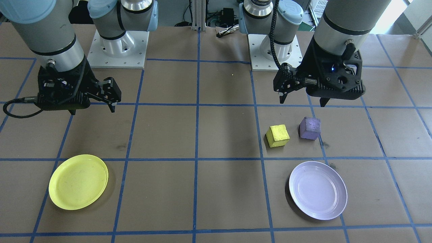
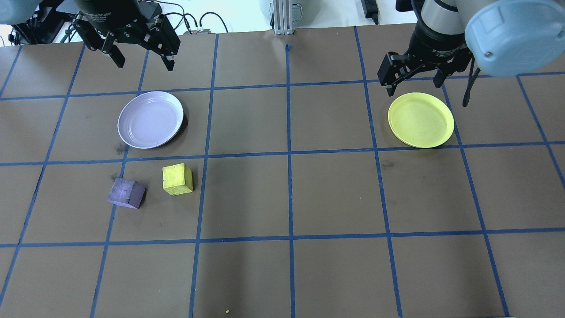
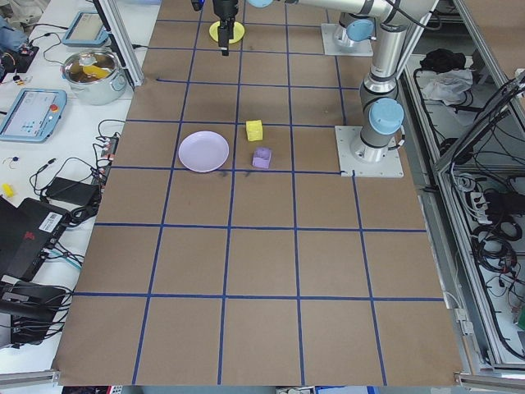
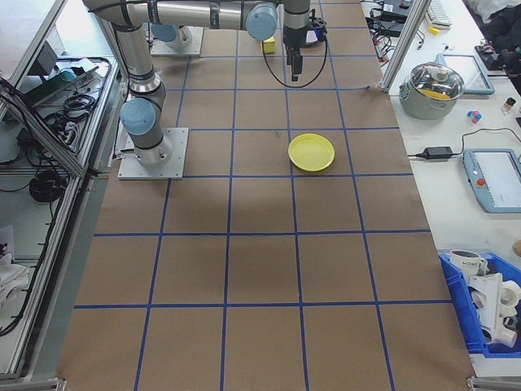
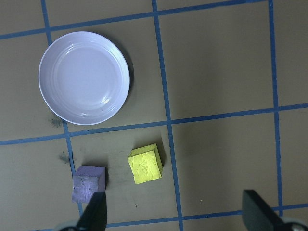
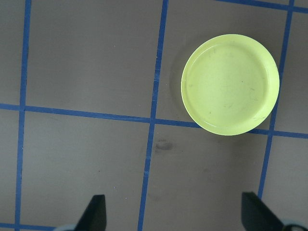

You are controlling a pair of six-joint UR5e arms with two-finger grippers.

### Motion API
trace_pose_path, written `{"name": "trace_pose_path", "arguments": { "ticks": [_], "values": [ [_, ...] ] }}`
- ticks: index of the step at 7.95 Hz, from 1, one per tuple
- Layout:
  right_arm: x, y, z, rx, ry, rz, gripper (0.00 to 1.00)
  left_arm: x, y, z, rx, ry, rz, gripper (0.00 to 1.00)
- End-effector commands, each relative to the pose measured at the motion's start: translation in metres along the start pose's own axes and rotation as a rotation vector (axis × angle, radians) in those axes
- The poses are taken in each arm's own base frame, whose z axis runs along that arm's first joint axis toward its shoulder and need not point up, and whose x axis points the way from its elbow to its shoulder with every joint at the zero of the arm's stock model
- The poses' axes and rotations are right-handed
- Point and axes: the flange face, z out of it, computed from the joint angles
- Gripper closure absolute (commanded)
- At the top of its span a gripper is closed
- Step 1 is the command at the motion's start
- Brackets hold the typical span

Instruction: Sort blocks by color into plates

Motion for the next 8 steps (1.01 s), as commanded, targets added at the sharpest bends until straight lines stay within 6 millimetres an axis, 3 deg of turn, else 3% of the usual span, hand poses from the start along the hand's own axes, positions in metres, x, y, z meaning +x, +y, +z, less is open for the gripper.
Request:
{"name": "trace_pose_path", "arguments": {
  "ticks": [1,2,4,5,7,8],
  "values": [
    [0.002,-0.001,0.0,0.001,0.0,0.004,0.0,-0.008,-0.002,0.003,-0.005,-0.002,-0.006,0.0],
    [0.002,0.0,0.001,-0.004,0.0,0.011,0.0,-0.021,-0.005,0.016,-0.031,-0.004,0.054,0.0],
    [0.002,-0.001,0.002,-0.004,0.0,0.008,0.0,-0.092,0.008,0.048,-0.098,0.018,0.071,0.0],
    [0.002,0.0,0.002,-0.007,-0.001,-0.002,0.0,-0.115,0.016,0.071,-0.136,0.041,0.177,0.0],
    [0.001,-0.001,0.001,0.002,-0.003,-0.004,0.0,-0.139,0.043,0.117,-0.179,0.074,0.218,0.0],
    [0.001,-0.001,0.001,-0.002,-0.003,-0.004,0.0,-0.152,0.053,0.158,-0.125,0.049,0.203,0.0]
  ]
}}
